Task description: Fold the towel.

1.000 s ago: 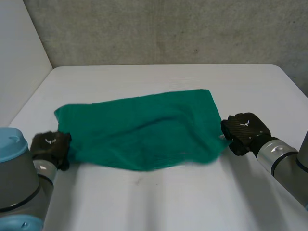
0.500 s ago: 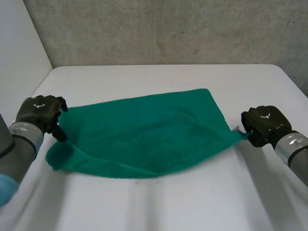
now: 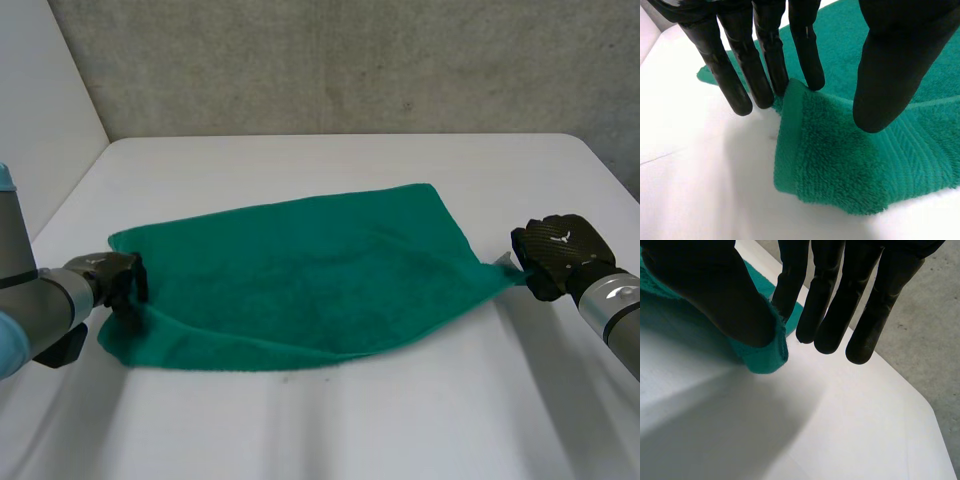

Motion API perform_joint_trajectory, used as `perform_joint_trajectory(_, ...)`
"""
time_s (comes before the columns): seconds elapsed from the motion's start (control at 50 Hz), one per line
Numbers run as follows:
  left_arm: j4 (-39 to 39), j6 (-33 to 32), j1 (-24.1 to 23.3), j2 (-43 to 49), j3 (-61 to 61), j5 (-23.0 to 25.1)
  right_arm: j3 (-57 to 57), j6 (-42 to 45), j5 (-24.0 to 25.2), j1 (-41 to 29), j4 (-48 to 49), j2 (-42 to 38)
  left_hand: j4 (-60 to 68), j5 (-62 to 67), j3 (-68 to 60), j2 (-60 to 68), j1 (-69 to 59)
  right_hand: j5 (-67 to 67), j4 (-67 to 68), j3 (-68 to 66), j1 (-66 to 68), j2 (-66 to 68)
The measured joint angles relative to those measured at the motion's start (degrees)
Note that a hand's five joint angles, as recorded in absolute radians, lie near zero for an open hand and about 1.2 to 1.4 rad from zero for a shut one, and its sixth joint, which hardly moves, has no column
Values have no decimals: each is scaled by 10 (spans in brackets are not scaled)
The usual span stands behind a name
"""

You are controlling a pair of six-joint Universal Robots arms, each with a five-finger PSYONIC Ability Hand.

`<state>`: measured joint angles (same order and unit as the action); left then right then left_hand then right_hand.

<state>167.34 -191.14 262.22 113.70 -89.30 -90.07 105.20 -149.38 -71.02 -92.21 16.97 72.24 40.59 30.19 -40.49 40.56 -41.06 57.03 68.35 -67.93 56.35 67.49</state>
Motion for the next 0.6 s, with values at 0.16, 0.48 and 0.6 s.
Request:
perform_joint_trajectory(0.16, -1, -4, 0, 5, 1, -36, 1, 0, 0, 0, 0, 0, 273, 258, -272, 273, -253, 0, 0, 0, 0, 0)
perform_joint_trajectory(0.48, -2, -8, 0, -35, -52, -47, -23, 44, -1, 12, -83, 28, 278, 258, -278, 278, -253, 0, 0, 0, 0, 0)
perform_joint_trajectory(0.6, -3, -8, -2, -103, -106, -42, -53, 119, -1, 24, -256, 66, 278, 258, -278, 278, -253, 0, 0, 0, 0, 0)
